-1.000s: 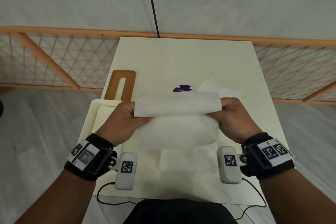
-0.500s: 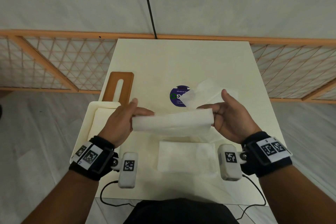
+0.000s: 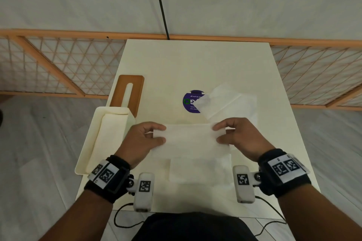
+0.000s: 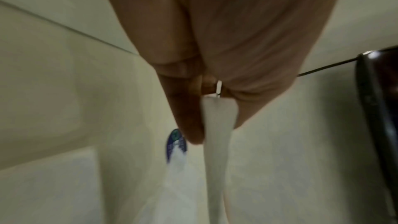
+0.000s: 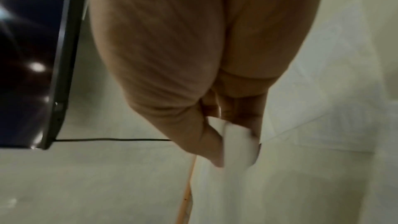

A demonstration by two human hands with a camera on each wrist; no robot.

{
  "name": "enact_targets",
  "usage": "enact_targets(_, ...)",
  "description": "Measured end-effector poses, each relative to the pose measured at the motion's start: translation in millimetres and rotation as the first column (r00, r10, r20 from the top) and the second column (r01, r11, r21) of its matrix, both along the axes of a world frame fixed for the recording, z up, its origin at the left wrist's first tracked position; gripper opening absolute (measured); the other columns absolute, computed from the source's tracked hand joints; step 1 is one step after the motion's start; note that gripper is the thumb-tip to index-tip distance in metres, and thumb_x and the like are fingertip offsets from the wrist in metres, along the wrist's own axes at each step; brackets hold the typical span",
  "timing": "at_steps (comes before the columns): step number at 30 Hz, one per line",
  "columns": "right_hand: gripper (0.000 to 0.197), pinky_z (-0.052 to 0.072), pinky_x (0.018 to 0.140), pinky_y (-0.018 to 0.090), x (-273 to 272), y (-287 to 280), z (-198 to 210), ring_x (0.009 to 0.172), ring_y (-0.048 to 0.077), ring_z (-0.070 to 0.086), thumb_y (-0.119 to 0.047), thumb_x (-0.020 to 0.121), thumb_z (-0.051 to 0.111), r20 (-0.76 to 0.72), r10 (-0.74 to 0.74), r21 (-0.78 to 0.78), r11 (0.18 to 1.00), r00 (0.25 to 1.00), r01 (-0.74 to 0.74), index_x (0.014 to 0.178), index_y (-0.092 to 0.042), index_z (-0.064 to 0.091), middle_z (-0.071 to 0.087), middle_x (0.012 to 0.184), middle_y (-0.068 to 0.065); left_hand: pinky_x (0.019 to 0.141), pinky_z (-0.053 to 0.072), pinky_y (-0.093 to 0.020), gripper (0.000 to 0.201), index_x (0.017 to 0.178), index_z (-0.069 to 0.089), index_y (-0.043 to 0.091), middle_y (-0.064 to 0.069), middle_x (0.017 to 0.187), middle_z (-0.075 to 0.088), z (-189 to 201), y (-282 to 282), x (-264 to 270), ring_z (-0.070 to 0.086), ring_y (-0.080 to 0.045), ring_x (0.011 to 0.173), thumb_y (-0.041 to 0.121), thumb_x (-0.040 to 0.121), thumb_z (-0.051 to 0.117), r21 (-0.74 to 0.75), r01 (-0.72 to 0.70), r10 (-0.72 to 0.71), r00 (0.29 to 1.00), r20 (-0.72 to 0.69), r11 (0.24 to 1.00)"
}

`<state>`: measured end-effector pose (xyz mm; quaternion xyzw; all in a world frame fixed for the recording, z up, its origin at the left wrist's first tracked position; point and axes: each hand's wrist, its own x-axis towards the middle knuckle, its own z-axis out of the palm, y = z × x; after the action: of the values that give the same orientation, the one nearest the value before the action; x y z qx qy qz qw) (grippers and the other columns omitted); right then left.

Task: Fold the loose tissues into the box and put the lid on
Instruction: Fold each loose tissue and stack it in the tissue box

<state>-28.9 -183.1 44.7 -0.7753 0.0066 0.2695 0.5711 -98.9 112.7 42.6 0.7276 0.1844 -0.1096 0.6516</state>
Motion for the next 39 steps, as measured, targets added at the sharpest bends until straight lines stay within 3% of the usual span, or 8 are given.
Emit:
enact_targets(4,0.027,0.053,0.061,0.02,-18,-6,-32,0.065,0.017,0.067,0.0,0.071,0.079,0.026,0.118,-0.32,0.942,0.993,-0.104,0.086,-0.022,0.074,0.074,0.082,0.008,0.072,0.054,-0.025,0.023,0.084,0.075,0.033,0.008,0.071,0.068,-50,-13,-15,0.065,-0.013,0.071,0.014,0.075,0.084,0.335,0.148,-0.119,0.987,-0.106,0.931)
enact_targets(7,0.024,0.043,0.054,0.007,-32,-13,-58,0.067,0.004,0.06,-0.004,0.072,0.078,0.025,0.174,-0.482,0.865,0.984,-0.14,0.085,-0.023,0.072,0.067,0.086,-0.005,0.063,0.04,-0.006,0.02,0.086,0.071,0.032,0.01,0.072,0.06,-76,-29,-25,0.057,-0.004,0.067,0.016,0.077,0.081,0.47,0.266,-0.213,0.963,-0.164,0.841)
enact_targets(14,0.03,0.039,0.063,0.005,-41,-20,-87,0.083,0.006,0.058,-0.005,0.073,0.075,0.074,0.144,-0.539,0.838,0.987,-0.083,0.086,-0.031,0.065,0.061,0.105,-0.007,0.065,0.042,-0.002,0.019,0.091,0.067,0.025,0.008,0.095,0.063,-98,-41,-30,0.06,0.0,0.079,0.013,0.082,0.077,0.514,0.179,-0.138,0.984,-0.117,0.839)
enact_targets(20,0.029,0.038,0.076,0.017,-46,-19,-96,0.09,0.014,0.055,-0.005,0.073,0.075,0.076,0.218,-0.571,0.809,0.973,-0.137,0.085,-0.028,0.063,0.058,0.103,-0.005,0.063,0.04,0.001,0.012,0.093,0.07,0.019,0.005,0.094,0.064,-109,-41,-27,0.057,0.003,0.076,0.011,0.084,0.074,0.566,0.182,-0.126,0.983,-0.136,0.804)
enact_targets(24,0.029,0.036,0.068,0.009,-48,-21,-103,0.086,0.014,0.054,-0.005,0.069,0.076,0.074,0.29,-0.592,0.782,0.954,-0.192,0.082,-0.027,0.063,0.052,0.1,-0.004,0.073,0.047,-0.008,0.014,0.086,0.066,0.025,0.006,0.096,0.061,-111,-40,-27,0.056,0.002,0.076,0.015,0.083,0.075,0.583,0.199,-0.13,0.979,-0.159,0.788)
enact_targets(28,0.023,0.038,0.067,0.003,-44,-28,-100,0.081,0.003,0.051,-0.011,0.069,0.084,0.169,0.212,-0.561,0.824,0.962,-0.083,0.083,-0.023,0.07,0.046,0.102,-0.006,0.07,0.036,-0.009,0.015,0.09,0.063,0.024,0.007,0.099,0.06,-100,-41,-7,0.057,-0.008,0.084,0.022,0.083,0.076,0.607,0.155,-0.11,0.988,-0.111,0.779)
enact_targets(35,0.021,0.035,0.067,0.003,-37,-50,-85,0.076,-0.003,0.048,-0.019,0.074,0.084,0.188,0.115,-0.496,0.868,0.975,-0.007,0.083,-0.026,0.066,0.05,0.093,-0.013,0.086,0.044,-0.025,0.03,0.108,0.063,0.014,-0.001,0.105,0.067,-94,-74,86,0.062,-0.021,0.098,0.028,0.083,0.073,0.647,0.123,-0.064,0.991,-0.114,0.752)
enact_targets(39,0.022,0.035,0.066,0.002,-35,-68,-81,0.074,-0.002,0.051,-0.021,0.076,0.084,0.19,0.06,-0.467,0.883,0.98,0.037,0.081,-0.029,0.064,0.054,0.091,-0.015,0.09,0.046,-0.031,0.035,0.113,0.064,0.007,-0.009,0.112,0.069,-105,-97,151,0.063,-0.029,0.107,0.027,0.085,0.069,0.72,0.204,-0.133,0.979,-0.154,0.664)
